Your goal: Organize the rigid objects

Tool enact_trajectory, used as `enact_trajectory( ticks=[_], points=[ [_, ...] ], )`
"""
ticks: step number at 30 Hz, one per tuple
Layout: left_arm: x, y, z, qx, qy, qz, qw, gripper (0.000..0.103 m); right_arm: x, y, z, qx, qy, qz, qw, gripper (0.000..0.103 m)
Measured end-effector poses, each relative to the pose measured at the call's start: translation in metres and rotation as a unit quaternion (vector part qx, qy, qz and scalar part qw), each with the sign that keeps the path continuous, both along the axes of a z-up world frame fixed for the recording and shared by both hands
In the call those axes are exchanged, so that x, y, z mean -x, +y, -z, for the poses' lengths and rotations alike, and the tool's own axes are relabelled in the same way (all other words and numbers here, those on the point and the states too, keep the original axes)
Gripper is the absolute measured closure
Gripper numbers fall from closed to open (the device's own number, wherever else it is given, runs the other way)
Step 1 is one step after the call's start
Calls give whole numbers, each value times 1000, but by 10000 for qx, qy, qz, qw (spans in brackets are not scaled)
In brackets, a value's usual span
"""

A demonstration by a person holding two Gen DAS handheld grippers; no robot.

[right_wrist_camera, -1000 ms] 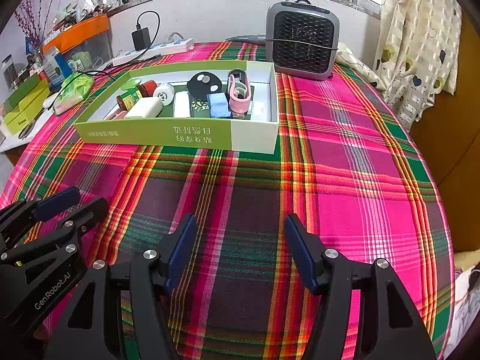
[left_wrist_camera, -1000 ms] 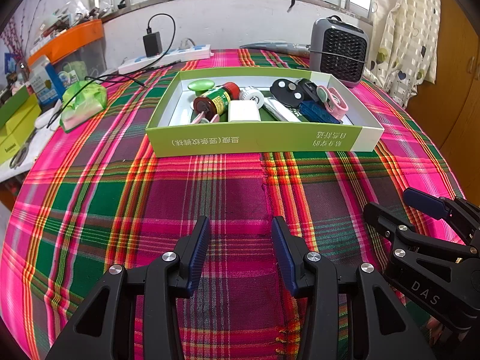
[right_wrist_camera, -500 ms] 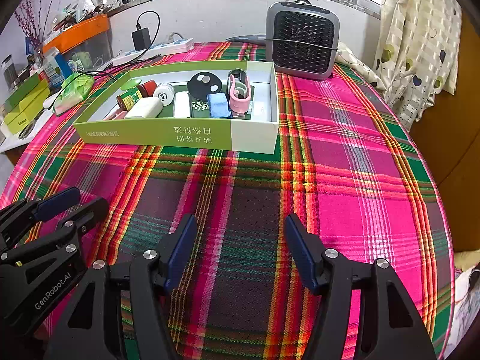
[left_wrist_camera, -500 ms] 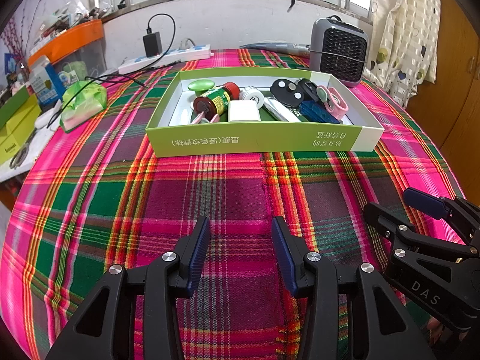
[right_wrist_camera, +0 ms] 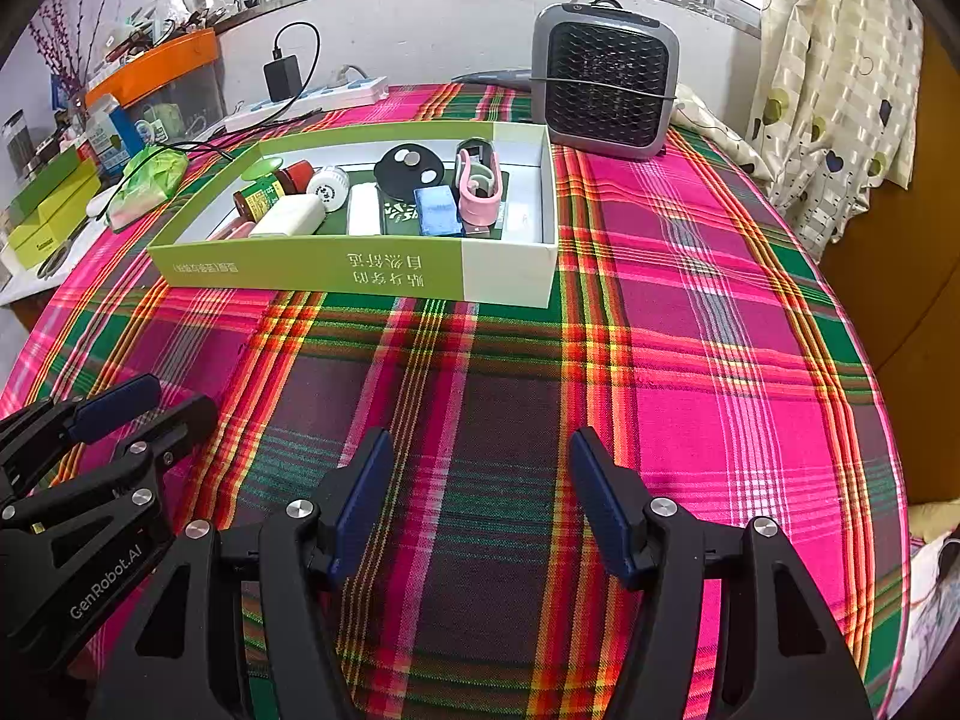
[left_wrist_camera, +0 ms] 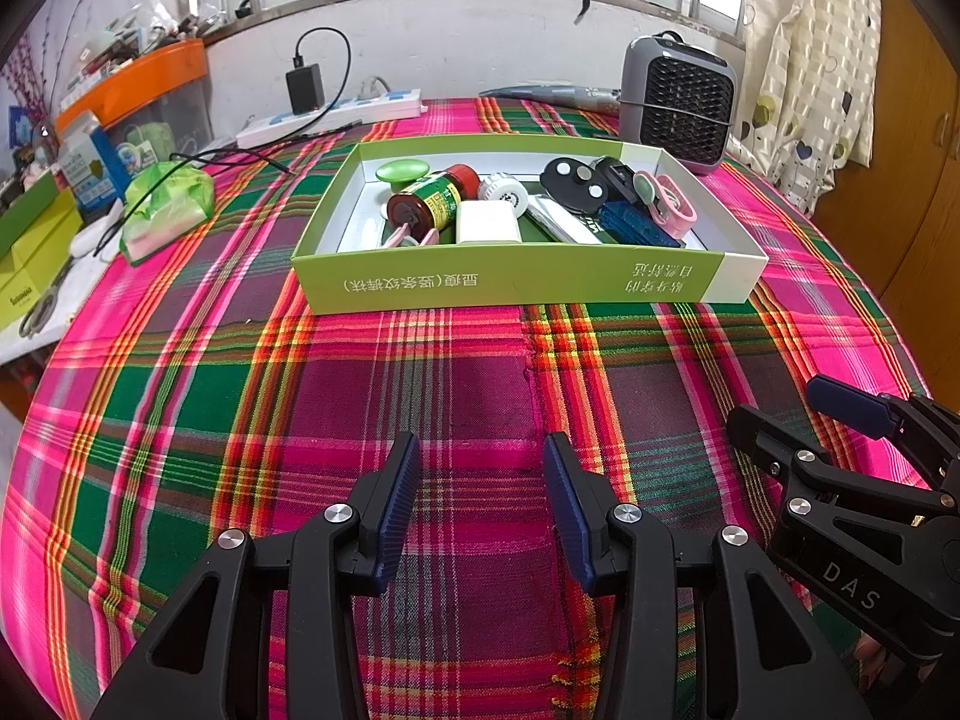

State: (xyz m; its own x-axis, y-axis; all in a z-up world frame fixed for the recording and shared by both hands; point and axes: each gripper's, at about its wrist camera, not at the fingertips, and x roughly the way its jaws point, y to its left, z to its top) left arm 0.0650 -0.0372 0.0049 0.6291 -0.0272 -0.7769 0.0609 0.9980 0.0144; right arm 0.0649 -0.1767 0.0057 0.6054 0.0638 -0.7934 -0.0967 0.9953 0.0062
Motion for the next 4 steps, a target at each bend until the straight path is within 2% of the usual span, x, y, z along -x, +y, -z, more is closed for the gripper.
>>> enact_trajectory(
  ticks=[4],
  points=[
    [0, 0, 0, 1, 0, 0, 10000, 61, 0, 0, 0, 0, 0, 0, 10000, 41]
  ],
)
